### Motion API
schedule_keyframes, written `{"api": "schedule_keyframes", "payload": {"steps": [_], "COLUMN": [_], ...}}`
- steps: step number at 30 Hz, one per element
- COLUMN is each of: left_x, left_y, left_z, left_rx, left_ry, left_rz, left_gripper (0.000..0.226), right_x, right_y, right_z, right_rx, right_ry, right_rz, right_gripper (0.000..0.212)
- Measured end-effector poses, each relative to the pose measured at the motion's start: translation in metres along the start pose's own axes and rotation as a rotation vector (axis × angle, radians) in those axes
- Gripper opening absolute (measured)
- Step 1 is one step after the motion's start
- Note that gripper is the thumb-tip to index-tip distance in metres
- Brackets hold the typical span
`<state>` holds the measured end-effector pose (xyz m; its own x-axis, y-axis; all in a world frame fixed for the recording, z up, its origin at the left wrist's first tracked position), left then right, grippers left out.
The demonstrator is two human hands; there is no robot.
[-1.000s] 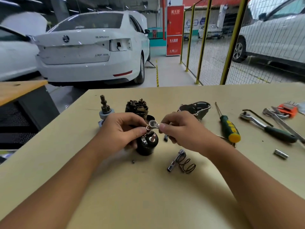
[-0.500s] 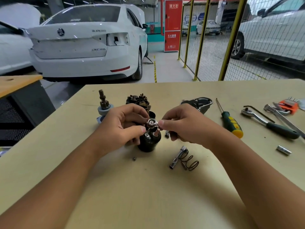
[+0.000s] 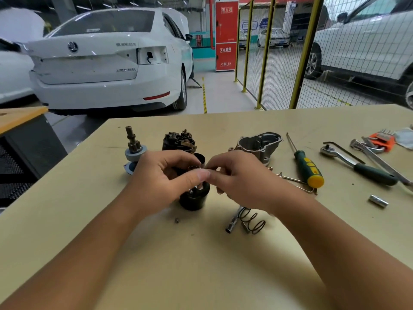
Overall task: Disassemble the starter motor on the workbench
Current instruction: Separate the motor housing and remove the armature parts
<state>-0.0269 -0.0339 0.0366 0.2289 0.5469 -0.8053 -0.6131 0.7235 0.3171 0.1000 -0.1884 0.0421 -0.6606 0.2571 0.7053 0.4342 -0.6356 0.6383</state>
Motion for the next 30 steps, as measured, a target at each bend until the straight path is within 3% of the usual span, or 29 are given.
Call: {"api": "schedule_keyframes", "payload": {"steps": [4,7,10,13,17,21,25,30], "left_x": [-0.004,-0.007,-0.006,-0.002,0.002,0.007,0.014,0.018], "left_y": [0.003,-0.003,-0.003,0.004,0.006,0.005,0.004,0.005], "left_z": [-0.003,-0.003,-0.003,-0.002,0.002,0.001,0.003,0.004], "left_rx": [0.057,-0.014,-0.029,0.062,0.073,0.03,-0.012,0.049], "left_ry": [-0.038,-0.106,-0.099,-0.043,0.001,0.032,0.087,0.109], "left_rz": [0.247,0.395,0.323,0.218,0.193,0.226,0.159,0.119], "left_gripper": [0.067,0.052,0.042,0.047,0.057,0.068,0.073,0.063], "right_x": [0.002,0.004,0.002,0.0,0.004,0.008,0.011,0.01], "right_y": [-0.003,-0.003,0.001,0.009,0.01,0.012,0.008,0.011], "right_z": [-0.001,-0.005,-0.007,-0.003,0.003,-0.006,-0.01,-0.005], "right_rx": [-0.017,-0.011,0.026,0.036,-0.052,-0.103,-0.121,-0.208], "right_ry": [-0.001,0.09,0.162,0.245,0.334,0.388,0.377,0.321], "right_rz": [-0.025,-0.04,-0.088,-0.179,-0.317,-0.272,-0.267,-0.34], "right_gripper": [0.012,0.008,0.027,0.042,0.042,0.036,0.037,0.038]}}
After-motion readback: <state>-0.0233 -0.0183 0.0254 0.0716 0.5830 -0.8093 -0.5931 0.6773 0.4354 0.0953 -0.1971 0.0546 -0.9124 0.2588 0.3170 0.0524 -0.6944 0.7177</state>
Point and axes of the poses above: each hand's wrist, its own z-axis towards the middle knuckle, its own y-axis out of the back of the hand, x = y × z, the point moved 1 cm from there along z, towards the middle knuckle, and after that the axes turned 11 degrees about -x, right-handed, at the moved point
